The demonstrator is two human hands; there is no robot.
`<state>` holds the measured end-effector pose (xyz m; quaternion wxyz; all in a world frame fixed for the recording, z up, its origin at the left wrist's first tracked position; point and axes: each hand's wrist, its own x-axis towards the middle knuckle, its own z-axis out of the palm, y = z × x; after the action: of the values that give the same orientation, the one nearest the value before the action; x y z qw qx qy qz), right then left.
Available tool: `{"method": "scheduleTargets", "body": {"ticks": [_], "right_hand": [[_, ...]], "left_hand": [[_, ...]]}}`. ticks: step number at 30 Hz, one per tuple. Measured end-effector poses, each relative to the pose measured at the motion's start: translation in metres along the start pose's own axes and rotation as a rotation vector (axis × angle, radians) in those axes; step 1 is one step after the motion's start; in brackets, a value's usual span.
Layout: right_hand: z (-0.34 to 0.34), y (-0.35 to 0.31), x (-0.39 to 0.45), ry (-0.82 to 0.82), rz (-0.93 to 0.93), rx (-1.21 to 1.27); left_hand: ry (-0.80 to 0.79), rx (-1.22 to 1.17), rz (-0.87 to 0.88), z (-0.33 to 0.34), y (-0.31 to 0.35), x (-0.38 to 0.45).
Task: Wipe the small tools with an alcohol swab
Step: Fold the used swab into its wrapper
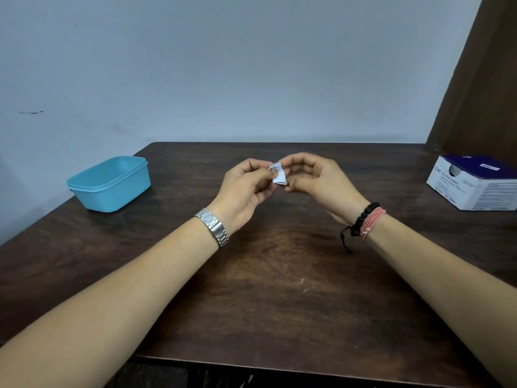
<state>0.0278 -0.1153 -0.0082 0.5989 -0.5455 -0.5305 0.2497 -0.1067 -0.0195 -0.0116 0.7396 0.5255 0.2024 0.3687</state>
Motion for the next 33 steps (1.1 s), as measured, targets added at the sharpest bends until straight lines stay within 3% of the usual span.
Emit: {"method": "scheduleTargets", "body": {"ticks": [4,8,12,18,23,29,33], "right_hand": [[0.0,-0.004,-0.005,-0.017,-0.149,-0.3],[-0.002,-0.01,-0.009,0.081,-0.204,-0.368],[-0.004,-0.016,-0.023,0.156,-0.148,-0.293],[-0.034,-0.04,-0.08,0.293,-0.096,-0.124],[-0.064,-0.068,-0.167,0.36,-0.061,-0.11],[-0.101,-0.094,-0.31,0.535,0.011,-0.233],[-0.117,-0.089,-0.395,0.695,0.084,-0.323]], "left_hand": [[0.013,-0.063,-0.084,-0.001,0.002,-0.002],[-0.011,0.007,-0.03,0.004,0.004,-0.007],[-0.081,0.052,0.027,0.011,0.008,-0.017],[-0.308,0.161,0.072,0.05,0.007,-0.062],[-0.343,0.41,0.327,0.107,-0.016,-0.117],[-0.591,0.364,0.343,0.186,-0.073,-0.184],[-0.757,0.468,0.404,0.235,-0.114,-0.225]]}}
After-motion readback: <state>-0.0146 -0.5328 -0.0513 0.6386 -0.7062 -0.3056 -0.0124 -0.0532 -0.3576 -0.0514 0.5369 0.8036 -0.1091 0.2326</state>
